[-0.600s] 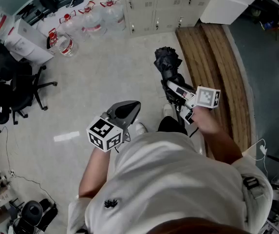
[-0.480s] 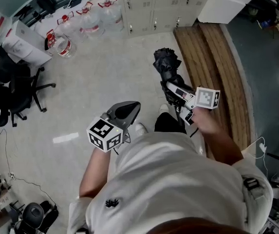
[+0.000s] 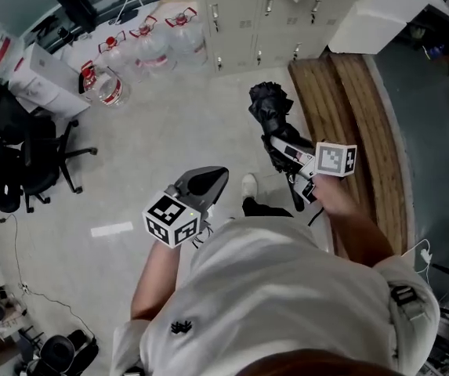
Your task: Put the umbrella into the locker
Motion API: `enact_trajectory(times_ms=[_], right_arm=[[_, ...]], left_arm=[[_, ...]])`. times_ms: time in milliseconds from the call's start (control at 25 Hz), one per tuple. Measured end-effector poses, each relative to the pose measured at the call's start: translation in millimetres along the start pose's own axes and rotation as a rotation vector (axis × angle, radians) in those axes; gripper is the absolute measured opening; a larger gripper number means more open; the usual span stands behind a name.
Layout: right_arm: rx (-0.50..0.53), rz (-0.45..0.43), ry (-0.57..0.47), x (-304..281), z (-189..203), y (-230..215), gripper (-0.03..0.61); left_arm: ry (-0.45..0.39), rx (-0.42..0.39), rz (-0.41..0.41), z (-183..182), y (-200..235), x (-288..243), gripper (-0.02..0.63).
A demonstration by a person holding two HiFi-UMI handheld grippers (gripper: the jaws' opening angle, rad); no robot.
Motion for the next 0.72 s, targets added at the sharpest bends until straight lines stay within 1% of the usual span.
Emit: enact_trajectory(times_ms=[160, 440, 560, 720], right_arm=[[0.033, 0.000, 0.003, -29.2, -49.0, -10.7, 0.231], [0.190, 0.056, 0.012, -65.1, -129.4, -27.8, 0.232], [0.204, 0.078, 0.026, -80.9, -150.0, -33.7, 0.232], [0.210, 0.107, 0.027, -109.0, -180.8, -37.4, 0.232]], left_arm=[[0.010, -0.024, 0.013, -25.9, 32.3, -36.7, 0.054], [0.003, -0.081, 0.077, -69.2, 73.1, -92.0, 0.054], [0.006, -0.073, 0.100, -82.2, 92.8, -102.9, 0.054], [0.001, -0.060, 0.123, -96.4, 137.6, -113.1, 0.054]])
Point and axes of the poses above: the fingertips, and each gripper's own axes: x backward along the fingers, y to its left, z out of its underside, the point moved 4 cm from there along x, backward along the fingers, and after that the axes turned 7 degrees about -x, right-handed, at the moved point
